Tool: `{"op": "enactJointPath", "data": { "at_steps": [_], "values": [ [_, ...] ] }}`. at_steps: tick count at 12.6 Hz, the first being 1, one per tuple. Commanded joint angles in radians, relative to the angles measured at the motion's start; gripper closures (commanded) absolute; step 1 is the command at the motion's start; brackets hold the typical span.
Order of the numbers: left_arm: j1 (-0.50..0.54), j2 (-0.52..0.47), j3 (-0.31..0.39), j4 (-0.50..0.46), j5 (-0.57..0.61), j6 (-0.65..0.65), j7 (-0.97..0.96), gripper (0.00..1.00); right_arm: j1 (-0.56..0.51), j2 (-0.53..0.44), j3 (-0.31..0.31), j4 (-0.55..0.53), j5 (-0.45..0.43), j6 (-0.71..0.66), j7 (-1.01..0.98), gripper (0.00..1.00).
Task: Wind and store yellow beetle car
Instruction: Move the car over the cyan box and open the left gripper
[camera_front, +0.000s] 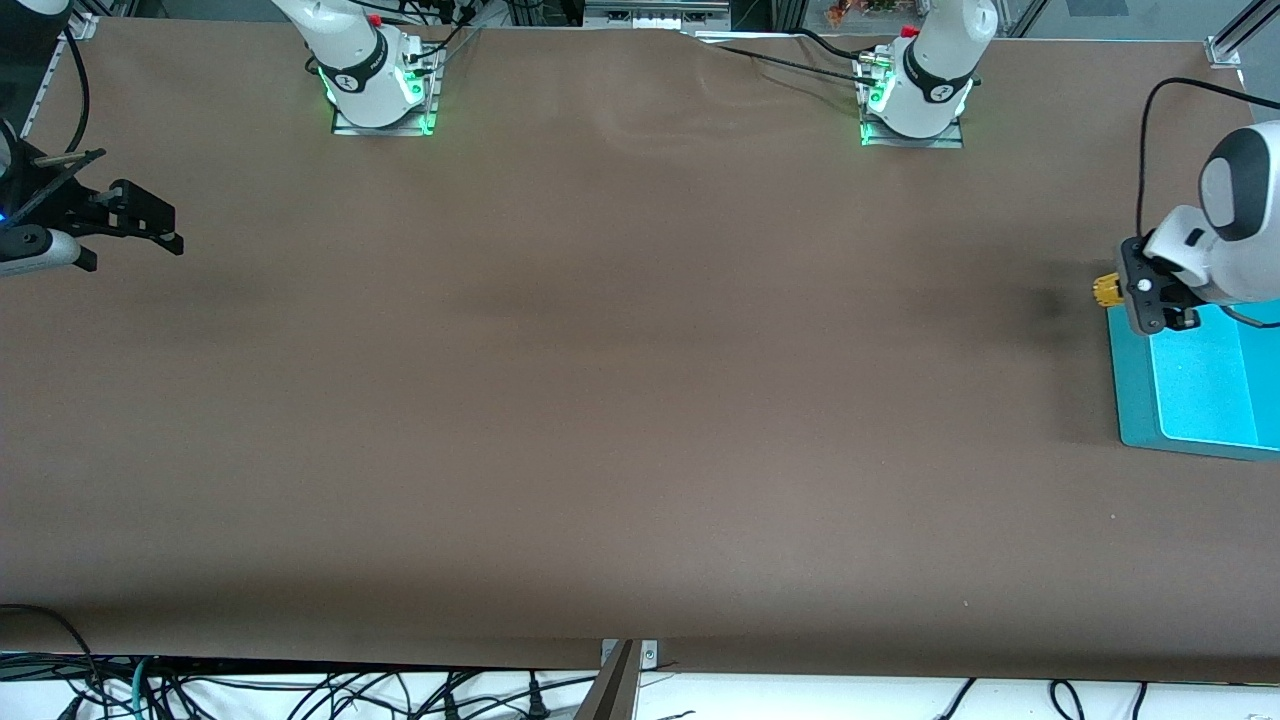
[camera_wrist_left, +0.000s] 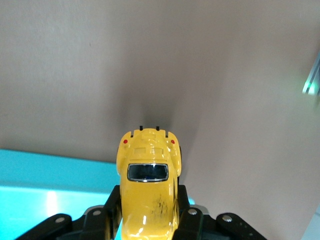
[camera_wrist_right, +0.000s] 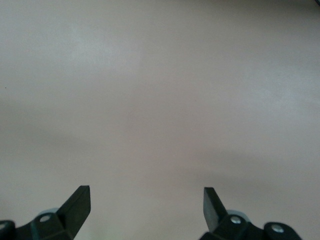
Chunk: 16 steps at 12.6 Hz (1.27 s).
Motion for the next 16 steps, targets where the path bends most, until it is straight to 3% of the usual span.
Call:
{"op": "enactJointPath", "data": {
  "at_steps": [1,6,10,11,12,13,16],
  "values": [
    [0.06,0.085,0.042,0.086,0.023,0.067,0.181,0.83,-0.001,0.007,0.0,0.02,-0.003,-0.009,0.012,0.0],
    [0.189,0.232,0.044,0.081,0.02,0.431,0.459,0.81,-0.001,0.007,0.0,0.02,-0.003,-0.009,0.012,0.0],
    [0.237,0.385,0.042,0.083,-0.005,0.675,0.516,0.77,-0.001,0.011,0.0,0.02,-0.003,-0.009,0.012,0.0],
    [0.236,0.392,0.042,0.078,-0.005,0.675,0.516,0.67,-0.001,0.012,0.0,0.02,-0.003,-0.009,0.012,0.0],
    [0.236,0.406,0.042,0.08,-0.005,0.678,0.514,0.5,-0.001,0.012,0.0,0.02,-0.003,-0.009,0.012,0.0],
    [0.236,0.418,0.042,0.078,-0.035,0.7,0.513,0.0,-0.001,0.012,0.0,0.02,-0.003,-0.009,0.012,0.0],
    [0.229,0.401,0.044,0.074,-0.06,0.711,0.516,0.0,-0.001,0.012,0.0,0.02,-0.003,-0.009,0.012,0.0]
  ]
}}
